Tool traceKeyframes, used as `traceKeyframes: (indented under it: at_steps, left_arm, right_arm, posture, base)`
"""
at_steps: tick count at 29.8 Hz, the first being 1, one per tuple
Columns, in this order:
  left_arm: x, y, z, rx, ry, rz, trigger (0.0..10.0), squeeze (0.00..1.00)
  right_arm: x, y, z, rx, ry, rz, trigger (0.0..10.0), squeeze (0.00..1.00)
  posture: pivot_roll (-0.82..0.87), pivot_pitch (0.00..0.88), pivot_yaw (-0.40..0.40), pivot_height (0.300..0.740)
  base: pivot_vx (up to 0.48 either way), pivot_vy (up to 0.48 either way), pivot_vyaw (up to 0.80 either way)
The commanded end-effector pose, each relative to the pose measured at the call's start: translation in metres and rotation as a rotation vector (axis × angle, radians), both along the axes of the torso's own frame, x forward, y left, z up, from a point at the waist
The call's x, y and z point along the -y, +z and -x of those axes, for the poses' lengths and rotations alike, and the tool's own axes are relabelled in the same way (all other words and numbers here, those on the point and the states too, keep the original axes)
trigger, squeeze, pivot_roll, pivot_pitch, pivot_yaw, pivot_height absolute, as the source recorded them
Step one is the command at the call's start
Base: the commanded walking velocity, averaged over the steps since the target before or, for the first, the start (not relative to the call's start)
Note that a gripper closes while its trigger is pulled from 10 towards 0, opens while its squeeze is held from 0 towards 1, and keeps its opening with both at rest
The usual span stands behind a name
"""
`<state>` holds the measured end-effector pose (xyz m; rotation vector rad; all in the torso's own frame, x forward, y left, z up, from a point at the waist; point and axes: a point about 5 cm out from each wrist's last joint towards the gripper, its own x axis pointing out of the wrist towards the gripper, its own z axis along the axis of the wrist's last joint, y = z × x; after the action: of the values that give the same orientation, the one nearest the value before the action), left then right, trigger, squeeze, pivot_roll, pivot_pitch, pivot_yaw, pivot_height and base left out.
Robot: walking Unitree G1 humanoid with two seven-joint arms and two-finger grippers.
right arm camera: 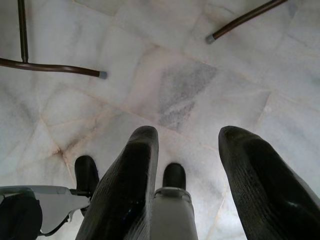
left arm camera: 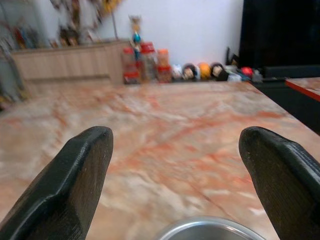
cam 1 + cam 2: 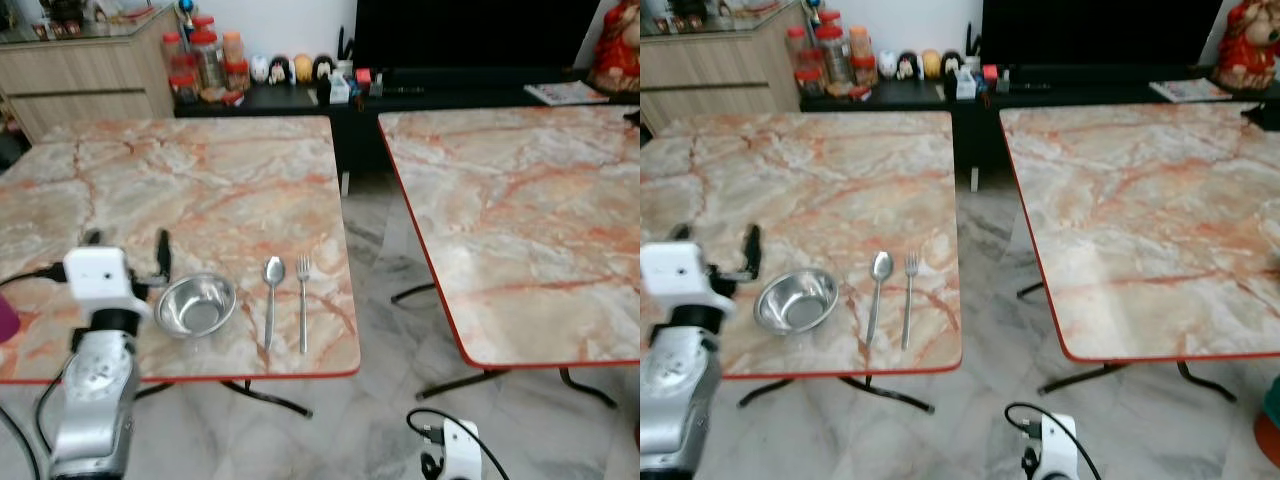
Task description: Setting the table
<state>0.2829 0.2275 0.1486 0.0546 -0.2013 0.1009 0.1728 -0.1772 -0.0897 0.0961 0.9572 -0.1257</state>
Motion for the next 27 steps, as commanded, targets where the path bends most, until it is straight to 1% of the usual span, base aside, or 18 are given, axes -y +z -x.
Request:
traceKeyframes:
  at_steps: [1, 3, 4, 5, 6, 9, 10, 13, 16, 20, 25, 27]
  left_arm:
    - [0.002, 0.001, -0.009, -0.039, -0.03, 0.055, 10.0, 1.0]
    - [0.002, 0.001, -0.011, -0.055, -0.04, 0.073, 10.0, 1.0]
    - [-0.002, -0.004, -0.018, -0.117, -0.015, 0.069, 10.0, 0.0]
    - [-0.007, -0.007, -0.024, -0.16, 0.019, 0.069, 10.0, 0.0]
    - [-0.009, -0.007, -0.025, -0.165, 0.025, 0.07, 10.0, 0.0]
    - [-0.014, -0.013, -0.03, -0.231, 0.05, 0.115, 10.0, 0.0]
    - [-0.018, -0.018, -0.033, -0.285, 0.076, 0.156, 10.0, 0.0]
    - [-0.021, -0.026, -0.036, -0.365, 0.095, 0.18, 10.0, 0.0]
    - [-0.024, -0.033, -0.038, -0.444, 0.11, 0.23, 10.0, 0.0]
    - [-0.026, -0.034, -0.04, -0.454, 0.122, 0.249, 10.0, 0.0]
    - [-0.034, -0.038, -0.034, -0.543, 0.082, 0.277, 10.0, 0.0]
    - [-0.036, -0.038, -0.033, -0.55, 0.079, 0.277, 10.0, 0.0]
  right_arm:
    - [0.0, 0.001, -0.002, 0.004, -0.013, -0.003, 10.0, 0.0]
    - [0.0, 0.001, -0.002, 0.005, -0.014, -0.002, 10.0, 0.0]
    - [0.0, 0.001, -0.002, 0.005, -0.015, -0.003, 10.0, 0.0]
    - [0.0, 0.001, -0.002, 0.006, -0.016, -0.003, 10.0, 0.0]
    - [0.0, 0.001, -0.002, 0.006, -0.016, -0.003, 10.0, 0.0]
    - [0.0, 0.001, -0.003, 0.006, -0.016, -0.004, 10.0, 0.0]
    - [0.0, 0.001, -0.003, 0.007, -0.016, -0.005, 10.0, 0.0]
    - [0.0, 0.002, -0.004, 0.008, -0.017, -0.006, 10.0, 0.0]
    - [0.0, 0.002, -0.005, 0.008, -0.017, -0.006, 10.0, 0.0]
    - [0.0, 0.002, -0.005, 0.009, -0.017, -0.005, 10.0, 0.0]
    - [0.001, 0.002, -0.005, 0.008, -0.017, -0.006, 10.0, 0.0]
    - [0.001, 0.002, -0.005, 0.008, -0.017, -0.006, 10.0, 0.0]
  posture:
    - [0.09, 0.0, 0.031, 0.74]
    - [0.09, 0.0, 0.031, 0.74]
    - [0.09, 0.0, 0.033, 0.74]
    - [0.09, 0.0, 0.034, 0.74]
    - [0.09, 0.0, 0.034, 0.74]
    - [0.08, 0.0, 0.034, 0.74]
    - [0.08, 0.0, 0.034, 0.74]
    - [0.08, 0.0, 0.034, 0.74]
    - [0.07, 0.0, 0.034, 0.74]
    - [0.07, 0.0, 0.034, 0.74]
    - [0.08, 0.0, 0.033, 0.74]
    - [0.08, 0.0, 0.031, 0.74]
  base:
    - [0.0, 0.0, 0.0]
    - [0.0, 0.0, 0.0]
    - [0.0, 0.0, 0.0]
    - [0.0, 0.0, 0.0]
    - [0.0, 0.0, 0.0]
    - [0.0, 0.0, 0.0]
    - [0.0, 0.0, 0.0]
    - [0.0, 0.0, 0.0]
    - [0.0, 0.0, 0.0]
    - [0.0, 0.0, 0.0]
    - [0.0, 0.0, 0.0]
    - [0.0, 0.0, 0.0]
